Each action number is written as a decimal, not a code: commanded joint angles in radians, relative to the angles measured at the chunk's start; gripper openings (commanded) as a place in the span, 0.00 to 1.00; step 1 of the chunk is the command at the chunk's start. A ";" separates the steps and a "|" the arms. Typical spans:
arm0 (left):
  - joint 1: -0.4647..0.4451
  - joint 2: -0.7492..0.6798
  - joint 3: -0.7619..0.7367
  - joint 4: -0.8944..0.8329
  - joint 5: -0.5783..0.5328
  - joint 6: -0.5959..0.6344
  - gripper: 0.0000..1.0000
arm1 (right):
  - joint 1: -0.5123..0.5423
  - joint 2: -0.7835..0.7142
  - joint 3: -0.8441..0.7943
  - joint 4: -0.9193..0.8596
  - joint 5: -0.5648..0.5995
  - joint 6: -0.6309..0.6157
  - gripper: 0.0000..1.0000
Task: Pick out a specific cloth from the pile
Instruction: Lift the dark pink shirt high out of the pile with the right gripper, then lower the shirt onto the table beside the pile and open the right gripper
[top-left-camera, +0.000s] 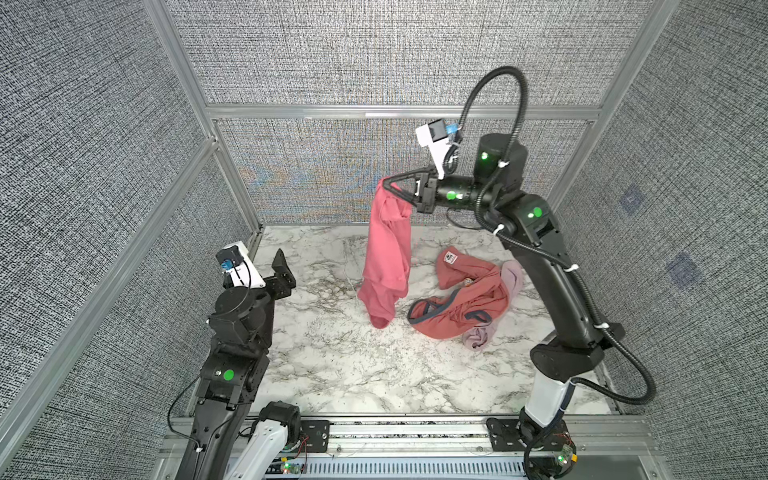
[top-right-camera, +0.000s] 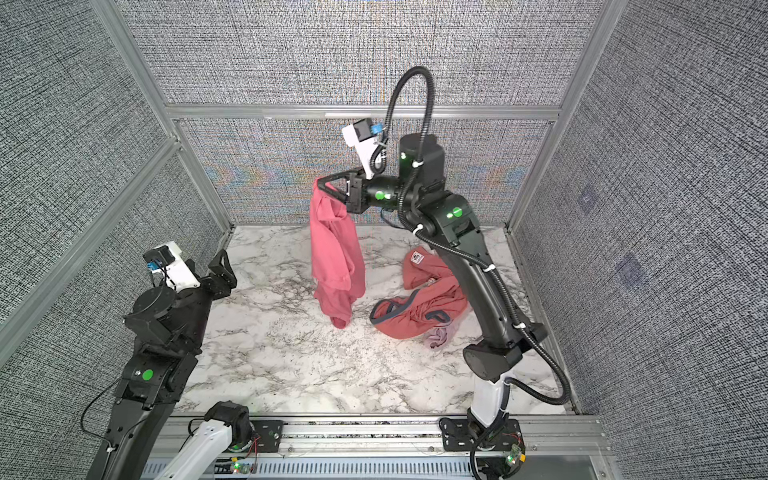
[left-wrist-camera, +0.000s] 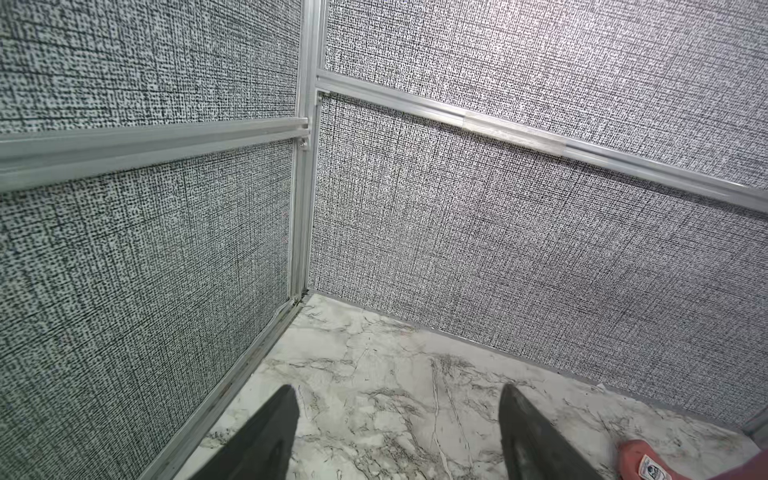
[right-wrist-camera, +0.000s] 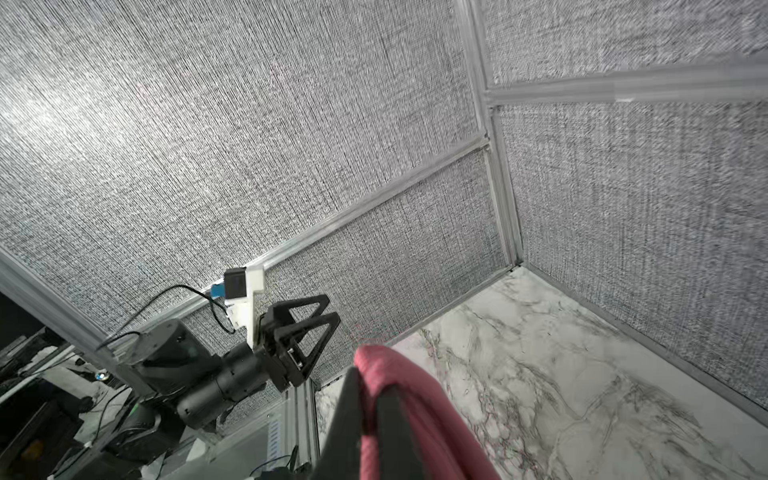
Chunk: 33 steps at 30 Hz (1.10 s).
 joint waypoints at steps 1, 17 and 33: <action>0.001 -0.007 -0.002 -0.023 -0.018 0.006 0.78 | 0.046 0.073 0.038 -0.014 0.039 -0.026 0.00; 0.001 -0.040 0.030 -0.080 0.004 0.015 0.78 | 0.196 0.653 0.186 0.411 0.018 0.275 0.00; 0.001 0.003 0.019 -0.071 0.077 -0.030 0.79 | 0.253 0.685 0.012 0.493 0.044 0.290 0.54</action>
